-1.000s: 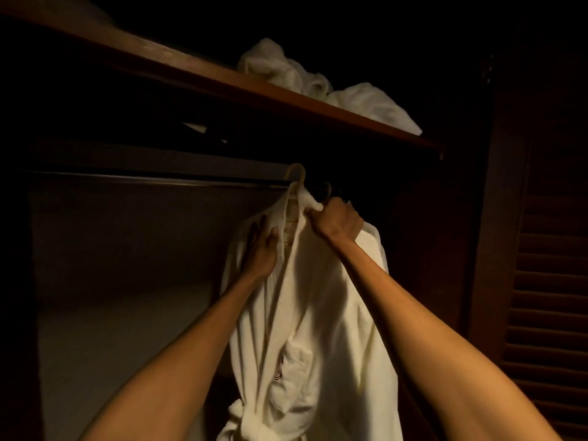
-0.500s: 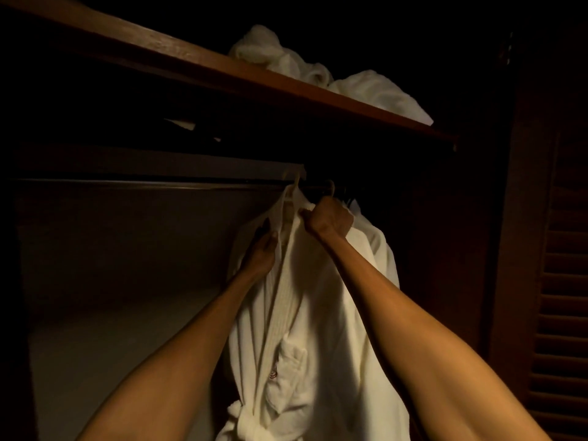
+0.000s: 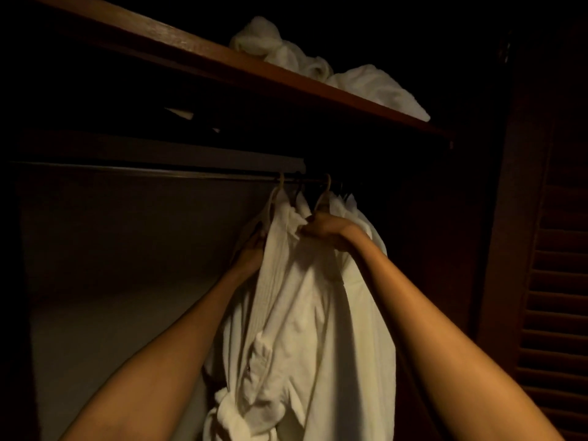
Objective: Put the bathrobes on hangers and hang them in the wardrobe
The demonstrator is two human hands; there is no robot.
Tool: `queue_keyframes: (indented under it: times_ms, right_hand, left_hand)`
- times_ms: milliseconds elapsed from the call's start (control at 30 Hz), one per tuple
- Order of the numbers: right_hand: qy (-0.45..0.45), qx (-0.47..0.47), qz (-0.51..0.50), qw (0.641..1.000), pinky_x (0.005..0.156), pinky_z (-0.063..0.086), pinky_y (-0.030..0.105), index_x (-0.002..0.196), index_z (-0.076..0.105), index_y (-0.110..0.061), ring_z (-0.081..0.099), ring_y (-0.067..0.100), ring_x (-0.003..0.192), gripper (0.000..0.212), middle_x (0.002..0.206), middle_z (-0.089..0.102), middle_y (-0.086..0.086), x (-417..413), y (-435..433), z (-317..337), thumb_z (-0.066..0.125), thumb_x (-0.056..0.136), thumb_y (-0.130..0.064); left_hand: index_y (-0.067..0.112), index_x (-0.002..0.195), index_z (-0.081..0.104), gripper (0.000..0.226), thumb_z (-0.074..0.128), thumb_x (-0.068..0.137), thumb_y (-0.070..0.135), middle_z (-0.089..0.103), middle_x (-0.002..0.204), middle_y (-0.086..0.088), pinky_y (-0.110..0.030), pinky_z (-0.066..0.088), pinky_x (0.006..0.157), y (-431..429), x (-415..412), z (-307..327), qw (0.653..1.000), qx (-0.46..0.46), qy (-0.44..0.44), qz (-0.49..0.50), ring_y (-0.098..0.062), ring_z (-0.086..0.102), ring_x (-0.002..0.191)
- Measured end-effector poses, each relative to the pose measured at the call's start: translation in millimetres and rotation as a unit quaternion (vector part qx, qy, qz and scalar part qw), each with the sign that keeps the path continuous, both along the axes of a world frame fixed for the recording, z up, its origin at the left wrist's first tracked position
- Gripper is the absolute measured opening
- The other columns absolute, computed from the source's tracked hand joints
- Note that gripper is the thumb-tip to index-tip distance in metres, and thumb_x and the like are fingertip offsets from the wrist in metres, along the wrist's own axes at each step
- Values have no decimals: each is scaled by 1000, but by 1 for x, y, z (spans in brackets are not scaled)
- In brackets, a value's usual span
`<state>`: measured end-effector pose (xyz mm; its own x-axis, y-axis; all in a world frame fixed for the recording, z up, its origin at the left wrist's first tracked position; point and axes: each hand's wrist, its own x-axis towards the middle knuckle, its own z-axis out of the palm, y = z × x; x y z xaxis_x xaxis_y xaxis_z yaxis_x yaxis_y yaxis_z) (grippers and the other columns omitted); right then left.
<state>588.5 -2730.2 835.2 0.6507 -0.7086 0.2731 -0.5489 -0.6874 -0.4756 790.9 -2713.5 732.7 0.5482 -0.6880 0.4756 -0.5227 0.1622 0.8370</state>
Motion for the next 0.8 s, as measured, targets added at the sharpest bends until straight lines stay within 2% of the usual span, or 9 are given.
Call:
queue_keyframes:
  times_ms: [67,167,233,300,433,533,633,733,800]
  right_hand:
    - [2,19,0,1000,106,41,41,148,33,-5,43,34,132,55,150,38,16,-8,2,-7,45,101,-33]
    - [-25,-6,2,1000,110,36,40,145,36,0,42,33,133,55,150,38,18,-14,4,-13,42,102,-35]
    - [-64,-9,-1,998,105,40,39,136,46,0,50,34,125,51,141,48,20,-16,5,-20,41,102,-38]
    - [-94,-40,-12,995,94,43,35,128,52,0,53,38,119,47,131,55,23,-16,5,-30,40,102,-38]
    - [-133,-89,-18,987,75,34,33,117,50,0,52,42,112,34,123,55,27,-4,13,-50,37,104,-28]
    - [-146,-75,-15,986,72,33,32,114,48,-2,53,40,107,29,116,57,26,4,13,-62,35,104,-26]
    - [-147,-78,-16,986,73,36,33,114,49,-4,55,41,105,32,114,59,25,1,9,-67,35,104,-32]
    - [-142,-96,-22,985,71,35,32,110,53,-4,57,41,101,36,109,61,25,-4,10,-66,40,102,-37]
    - [-152,-112,-25,982,70,36,31,110,55,-4,59,40,99,39,108,63,23,-10,14,-66,45,100,-40]
  left_hand:
    - [21,149,40,51,37,104,44,37,156,-5,-32,24,117,5,-8,0,1000,-5,23,3,-25,31,145]
    - [24,149,42,55,26,104,51,40,154,-4,-35,25,118,12,-19,0,999,6,38,3,-25,34,144]
    - [25,148,43,64,26,99,63,42,153,-4,-38,27,119,16,-26,0,999,-9,48,1,-24,37,142]
    - [25,148,43,80,28,90,77,42,153,-2,-41,27,119,18,-35,0,998,-33,57,-2,-20,37,142]
    - [24,150,39,61,29,101,59,40,154,-2,-34,25,119,23,-47,-4,998,-26,54,-10,-21,35,143]
    - [24,152,34,58,28,103,55,36,157,-4,-33,25,116,26,-41,-9,999,11,44,5,-24,34,143]
    - [22,152,35,51,33,106,44,37,156,-3,-25,25,110,29,-38,-16,999,18,33,15,-23,34,143]
    - [20,151,37,49,37,106,38,38,156,-2,-19,23,103,36,-44,-20,1000,8,20,18,-22,34,143]
    - [18,152,35,51,37,106,39,37,156,-4,-20,23,104,39,-47,-24,1000,16,12,24,-23,33,144]
